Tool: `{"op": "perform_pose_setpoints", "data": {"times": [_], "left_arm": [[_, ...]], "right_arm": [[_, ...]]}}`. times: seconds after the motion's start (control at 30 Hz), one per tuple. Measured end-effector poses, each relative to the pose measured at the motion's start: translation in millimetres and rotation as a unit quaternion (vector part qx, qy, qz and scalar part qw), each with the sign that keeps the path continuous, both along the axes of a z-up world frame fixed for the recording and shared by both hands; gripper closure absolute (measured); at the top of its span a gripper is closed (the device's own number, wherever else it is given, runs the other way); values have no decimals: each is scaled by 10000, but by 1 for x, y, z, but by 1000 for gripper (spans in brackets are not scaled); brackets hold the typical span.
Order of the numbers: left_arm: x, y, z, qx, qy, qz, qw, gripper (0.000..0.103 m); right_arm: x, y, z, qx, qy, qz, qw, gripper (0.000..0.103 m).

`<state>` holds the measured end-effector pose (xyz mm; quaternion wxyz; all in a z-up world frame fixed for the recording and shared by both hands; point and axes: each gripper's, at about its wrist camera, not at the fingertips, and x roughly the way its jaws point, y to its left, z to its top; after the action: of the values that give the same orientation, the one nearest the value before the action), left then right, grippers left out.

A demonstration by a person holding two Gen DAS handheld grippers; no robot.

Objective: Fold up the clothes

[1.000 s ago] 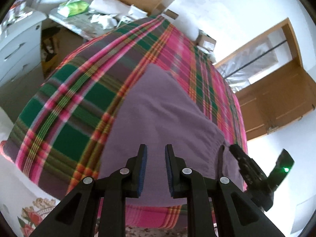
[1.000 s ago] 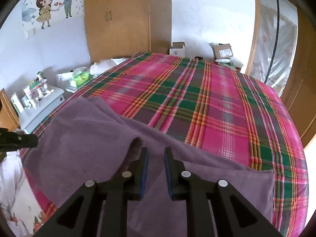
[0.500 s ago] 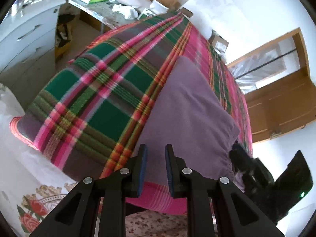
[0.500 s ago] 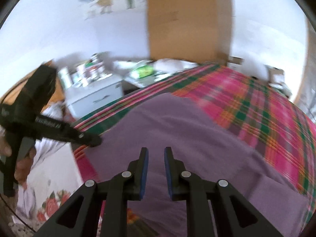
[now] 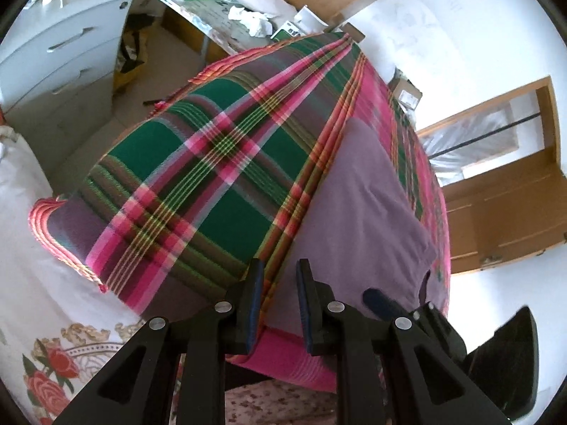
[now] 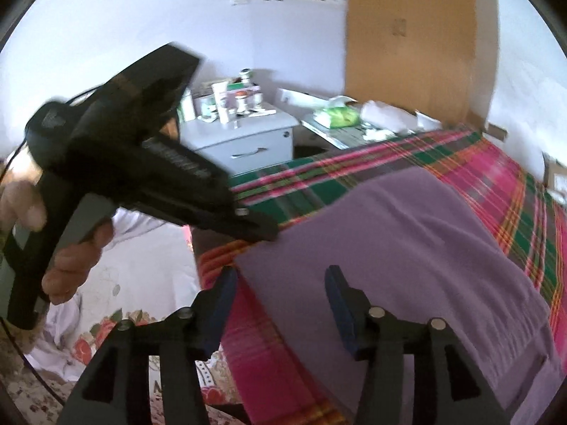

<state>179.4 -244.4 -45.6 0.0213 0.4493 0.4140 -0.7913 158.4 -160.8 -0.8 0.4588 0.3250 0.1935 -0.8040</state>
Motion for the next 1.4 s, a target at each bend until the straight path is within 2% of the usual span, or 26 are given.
{"op": "perform_pose_setpoints", "data": {"times": [0.1, 0.23, 0.4, 0.47, 0.53, 0.6, 0.7, 0.87, 0.93, 1.03, 1.17, 1.4], "left_arm": [[0, -4, -1, 122, 11, 48, 9999, 84], [-2, -9, -4, 311, 45, 106, 9994, 82], [-9, -12, -4, 347, 60, 50, 9994, 81], [-14, -12, -3, 300, 52, 9, 9995, 81], [-22, -12, -2, 279, 52, -38, 9996, 81], [-27, -13, -3, 268, 38, -39, 9996, 81], [-35, -11, 3, 77, 62, -106, 9999, 81], [-61, -7, 7, 176, 216, -546, 9981, 78], [-71, -6, 9, 127, 292, -702, 9970, 58], [-85, -9, 5, 358, 232, -775, 9961, 57], [-104, -6, 3, 392, 189, -1052, 9935, 57], [-145, -4, -1, 731, 164, -1307, 9886, 58]], "right_arm": [[11, -21, -11, 367, 328, 147, 9987, 50], [17, -35, -19, 616, 761, -6, 9952, 49], [5, -34, -20, 531, 606, -413, 9959, 49], [3, -31, -20, 488, 552, -496, 9960, 54], [5, -31, -20, 530, 641, -518, 9952, 65], [8, -31, -20, 568, 731, -531, 9943, 70], [8, -30, -19, 592, 792, -594, 9933, 83], [4, -20, -9, 313, 636, -615, 9956, 87], [4, -17, -6, 221, 642, -599, 9959, 87], [6, -8, 0, 28, 643, -581, 9962, 87], [7, 5, 6, -216, 557, -571, 9966, 87], [6, 17, 11, -519, 378, -492, 9967, 87]]}}
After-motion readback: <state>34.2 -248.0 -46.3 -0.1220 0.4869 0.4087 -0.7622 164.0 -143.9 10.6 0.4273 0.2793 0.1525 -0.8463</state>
